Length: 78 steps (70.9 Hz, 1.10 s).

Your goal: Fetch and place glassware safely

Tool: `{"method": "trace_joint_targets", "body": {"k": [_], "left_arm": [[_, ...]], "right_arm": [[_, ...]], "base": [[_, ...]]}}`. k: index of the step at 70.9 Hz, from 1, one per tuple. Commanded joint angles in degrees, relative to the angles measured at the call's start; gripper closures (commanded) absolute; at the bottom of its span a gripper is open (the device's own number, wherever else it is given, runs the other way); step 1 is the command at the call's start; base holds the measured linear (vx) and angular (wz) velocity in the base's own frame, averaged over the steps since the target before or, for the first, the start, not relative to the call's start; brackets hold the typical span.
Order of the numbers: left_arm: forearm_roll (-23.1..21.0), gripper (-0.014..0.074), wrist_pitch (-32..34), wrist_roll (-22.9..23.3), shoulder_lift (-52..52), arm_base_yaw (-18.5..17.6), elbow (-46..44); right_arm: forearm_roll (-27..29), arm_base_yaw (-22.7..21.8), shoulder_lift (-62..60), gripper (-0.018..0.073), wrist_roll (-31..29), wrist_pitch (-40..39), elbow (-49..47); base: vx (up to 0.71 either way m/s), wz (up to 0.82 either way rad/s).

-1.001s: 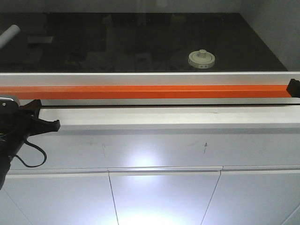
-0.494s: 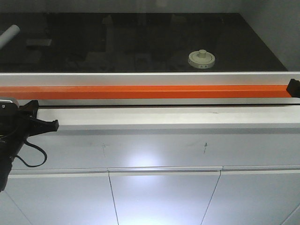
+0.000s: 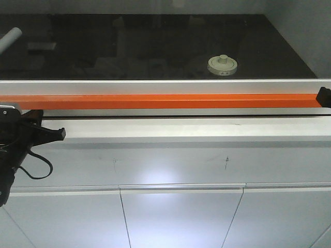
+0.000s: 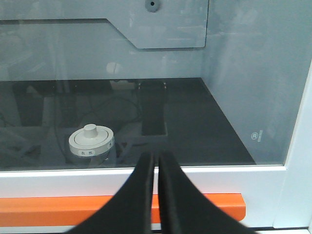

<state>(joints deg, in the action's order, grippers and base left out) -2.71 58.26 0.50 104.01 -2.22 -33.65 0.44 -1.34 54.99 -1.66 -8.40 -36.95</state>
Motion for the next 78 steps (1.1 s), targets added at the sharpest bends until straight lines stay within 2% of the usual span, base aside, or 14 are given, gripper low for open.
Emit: {"method": "trace_joint_targets", "body": {"k": [1, 23, 41, 48, 57, 70, 78], "left_arm": [[0.1, 0.0603, 4.6, 0.1, -2.0, -0.4, -1.9], [0.1, 0.0603, 4.0, 0.1, -2.0, -0.4, -1.8], [0.1, 0.0603, 4.0, 0.1, -2.0, -0.4, -1.8], [0.1, 0.0603, 4.0, 0.1, -2.0, -0.4, -1.8], [0.1, 0.0603, 4.5, 0.1, -2.0, -0.4, -1.8], [0.1, 0.0603, 5.8, 0.1, -2.0, -0.4, -1.8], [0.1, 0.0603, 5.8, 0.1, -2.0, -0.4, -1.8]], "right_arm": [[-0.4, 0.0, -0.7, 0.0559, -0.2, -4.2, -1.9], [-1.3, 0.0, -0.7, 0.0559, -0.2, -5.1, -0.4], [-3.3, 0.0, -1.3, 0.0559, -0.1, -23.0, 12.1], [-3.8, 0.0, 0.5, 0.0559, -0.1, -27.7, 15.8], [-4.6, 0.0, 5.0, 0.0559, -0.1, -30.5, 16.8], [-11.7, 0.0, 13.4, 0.0559, 1.7, -40.5, 16.8], [-13.2, 0.0, 19.1, 0.0559, 3.0, -45.9, 16.8]], "base": [[0.00, 0.00], [0.00, 0.00], [0.00, 0.00], [0.00, 0.00], [0.00, 0.00], [0.00, 0.00], [0.00, 0.00]]}}
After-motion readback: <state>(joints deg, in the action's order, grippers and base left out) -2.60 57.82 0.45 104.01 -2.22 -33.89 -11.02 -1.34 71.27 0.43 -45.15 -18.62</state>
